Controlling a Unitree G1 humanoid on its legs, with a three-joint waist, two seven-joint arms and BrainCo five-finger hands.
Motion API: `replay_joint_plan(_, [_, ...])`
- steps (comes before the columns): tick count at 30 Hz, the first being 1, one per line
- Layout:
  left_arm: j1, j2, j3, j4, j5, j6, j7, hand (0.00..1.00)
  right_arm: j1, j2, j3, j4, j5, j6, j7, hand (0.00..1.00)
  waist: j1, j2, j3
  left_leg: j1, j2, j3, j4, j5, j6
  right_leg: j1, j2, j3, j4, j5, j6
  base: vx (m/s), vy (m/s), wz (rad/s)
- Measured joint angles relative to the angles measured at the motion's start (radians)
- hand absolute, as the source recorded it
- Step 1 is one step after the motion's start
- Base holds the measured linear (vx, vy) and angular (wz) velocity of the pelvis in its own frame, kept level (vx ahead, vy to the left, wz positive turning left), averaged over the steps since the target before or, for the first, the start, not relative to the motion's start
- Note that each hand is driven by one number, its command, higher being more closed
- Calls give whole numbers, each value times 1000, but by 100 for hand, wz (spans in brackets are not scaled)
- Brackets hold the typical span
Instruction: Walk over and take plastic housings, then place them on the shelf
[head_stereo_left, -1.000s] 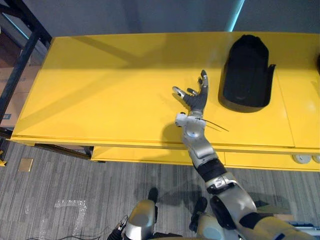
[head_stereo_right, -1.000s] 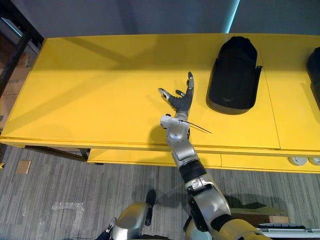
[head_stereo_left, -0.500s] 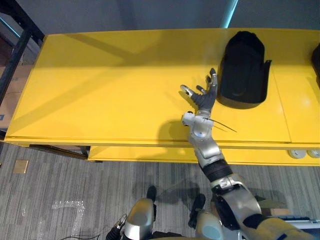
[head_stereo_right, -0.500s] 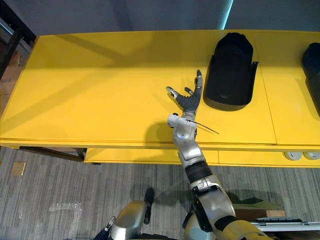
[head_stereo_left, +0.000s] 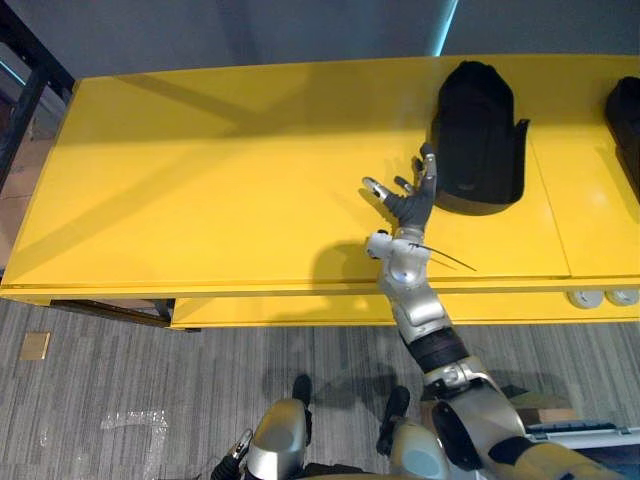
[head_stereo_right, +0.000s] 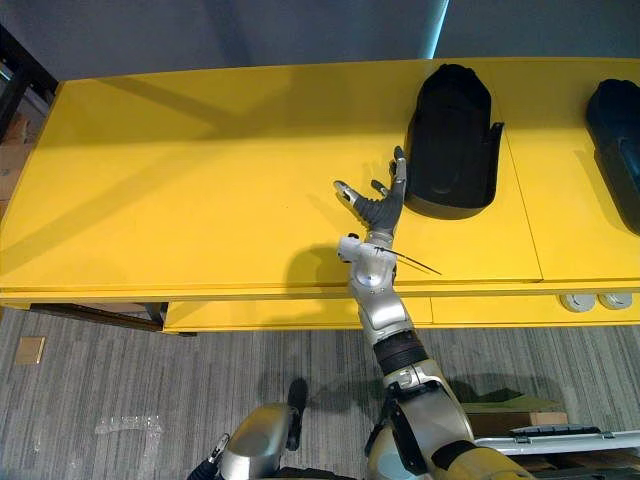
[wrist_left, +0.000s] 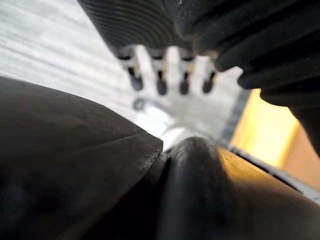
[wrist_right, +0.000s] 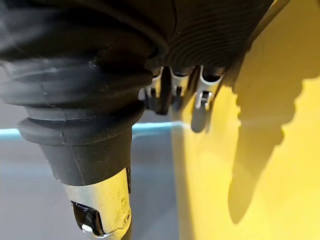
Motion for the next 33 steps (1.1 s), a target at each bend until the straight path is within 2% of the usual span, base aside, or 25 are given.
replay_joint_plan(7, [-4,7,0,0,6,9,0,0,19,-4,-18,-10,-32,-1,-2,0,-4,-4,-2,1,1,3,1,0,0,0,3,3,-7,4,1,0,0,0])
replay_joint_plan(14, [-4,24,-4,0,7,11,-1,0,42,-16,-40,-9,-31,1,6,0,-4,-26,-14,1,6,9,3,-1,-1,0,11,13,-16,13,-3,-8,-1,-2])
replay_joint_plan(23, [-4,24,-3,0,8,12,-1,0,49,-24,-39,-9,-29,-7,49,0,-6,-26,-14,-1,11,15,2,-1,-1,0,17,22,-27,22,-4,-9,-2,-3])
replay_joint_plan(26, [-4,24,-2,1,9,11,-1,0,68,-26,-24,-13,-7,-66,168,0,-6,-27,-15,-1,11,16,-2,-1,-1,0,18,22,-31,23,-4,0,0,0])
replay_joint_plan(27, [-5,25,0,5,11,10,-2,0,83,-33,-1,-29,13,-96,250,0,-8,-31,-17,-1,12,19,-6,-1,-1,0,19,23,-39,26,-4,29,-3,-6])
replay_joint_plan(30, [-5,33,22,27,43,10,-12,0,165,-66,133,-239,110,-147,450,0,-20,-55,-41,3,17,31,-19,-1,-2,1,28,28,-66,33,-4,59,-5,-7])
replay_joint_plan(33, [0,55,36,43,74,13,-11,0,262,-74,173,-461,194,-150,578,0,-37,-92,-88,33,24,59,-30,-9,-14,19,39,44,-90,36,-3,134,-6,-22])
